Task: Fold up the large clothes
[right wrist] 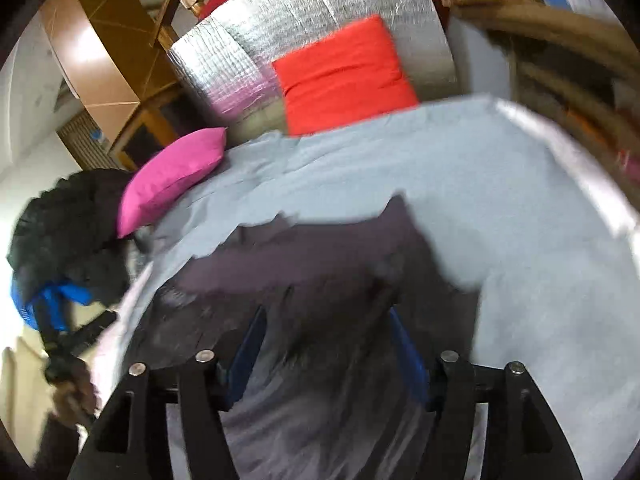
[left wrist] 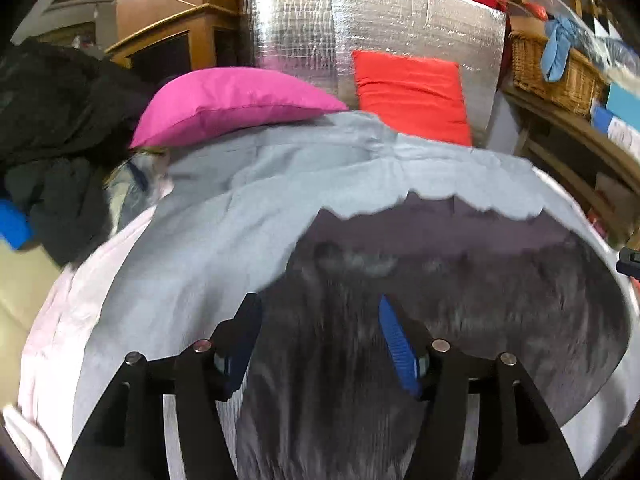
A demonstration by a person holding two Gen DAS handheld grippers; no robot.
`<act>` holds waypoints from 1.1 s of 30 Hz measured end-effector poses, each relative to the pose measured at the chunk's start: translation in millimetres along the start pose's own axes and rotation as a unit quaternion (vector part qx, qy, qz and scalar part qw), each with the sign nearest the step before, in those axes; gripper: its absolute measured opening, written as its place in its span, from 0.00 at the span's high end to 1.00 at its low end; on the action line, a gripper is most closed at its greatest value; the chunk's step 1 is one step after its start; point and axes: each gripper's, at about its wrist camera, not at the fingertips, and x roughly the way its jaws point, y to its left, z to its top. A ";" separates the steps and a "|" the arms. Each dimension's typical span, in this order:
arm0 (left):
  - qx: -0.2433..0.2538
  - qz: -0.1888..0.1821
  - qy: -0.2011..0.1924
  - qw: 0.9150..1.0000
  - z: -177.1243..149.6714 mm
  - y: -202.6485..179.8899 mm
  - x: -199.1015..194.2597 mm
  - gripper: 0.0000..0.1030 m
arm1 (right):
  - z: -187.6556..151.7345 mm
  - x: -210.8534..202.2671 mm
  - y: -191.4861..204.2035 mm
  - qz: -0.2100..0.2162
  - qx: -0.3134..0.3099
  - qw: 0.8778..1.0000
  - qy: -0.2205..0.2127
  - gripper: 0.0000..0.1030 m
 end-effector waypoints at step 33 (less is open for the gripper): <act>-0.136 0.059 0.027 0.989 -61.7 44.6 -2.2 0.27 | -99.2 -17.2 -43.3 0.006 0.102 0.994 -0.038 0.32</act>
